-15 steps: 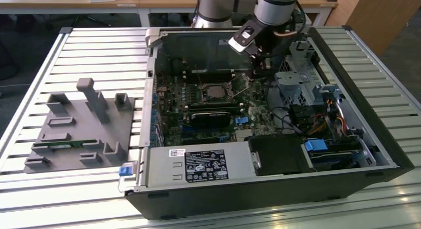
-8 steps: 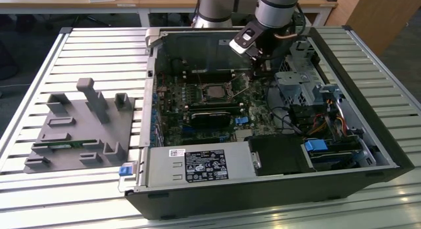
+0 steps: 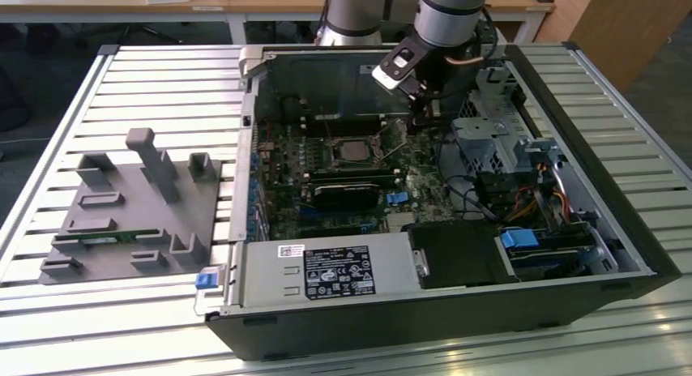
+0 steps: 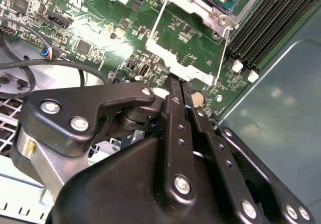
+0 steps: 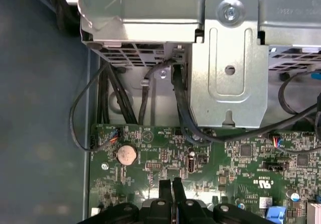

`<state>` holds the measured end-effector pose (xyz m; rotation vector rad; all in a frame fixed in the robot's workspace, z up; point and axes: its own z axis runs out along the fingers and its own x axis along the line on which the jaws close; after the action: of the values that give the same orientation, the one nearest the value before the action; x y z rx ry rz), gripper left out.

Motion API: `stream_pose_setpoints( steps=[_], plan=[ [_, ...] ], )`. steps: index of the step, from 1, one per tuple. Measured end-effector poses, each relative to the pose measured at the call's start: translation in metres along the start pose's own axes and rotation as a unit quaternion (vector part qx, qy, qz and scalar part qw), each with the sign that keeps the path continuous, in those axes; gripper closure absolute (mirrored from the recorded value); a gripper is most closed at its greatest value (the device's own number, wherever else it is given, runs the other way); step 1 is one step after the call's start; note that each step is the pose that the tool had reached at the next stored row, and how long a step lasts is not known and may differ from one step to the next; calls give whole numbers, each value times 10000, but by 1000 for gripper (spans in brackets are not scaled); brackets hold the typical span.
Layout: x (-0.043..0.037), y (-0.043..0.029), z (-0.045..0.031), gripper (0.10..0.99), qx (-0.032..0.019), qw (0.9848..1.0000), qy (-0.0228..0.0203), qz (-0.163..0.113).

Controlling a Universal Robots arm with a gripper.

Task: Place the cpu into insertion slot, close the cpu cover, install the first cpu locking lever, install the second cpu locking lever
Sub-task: 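Close the cpu cover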

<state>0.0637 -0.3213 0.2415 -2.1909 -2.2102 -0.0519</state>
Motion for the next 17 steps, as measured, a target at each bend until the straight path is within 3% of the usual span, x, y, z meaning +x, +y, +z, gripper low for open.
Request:
stream_pose_setpoints(
  steps=[17],
  plan=[
    [1,-51,0,933,0,10000,-1,0]
  ],
)
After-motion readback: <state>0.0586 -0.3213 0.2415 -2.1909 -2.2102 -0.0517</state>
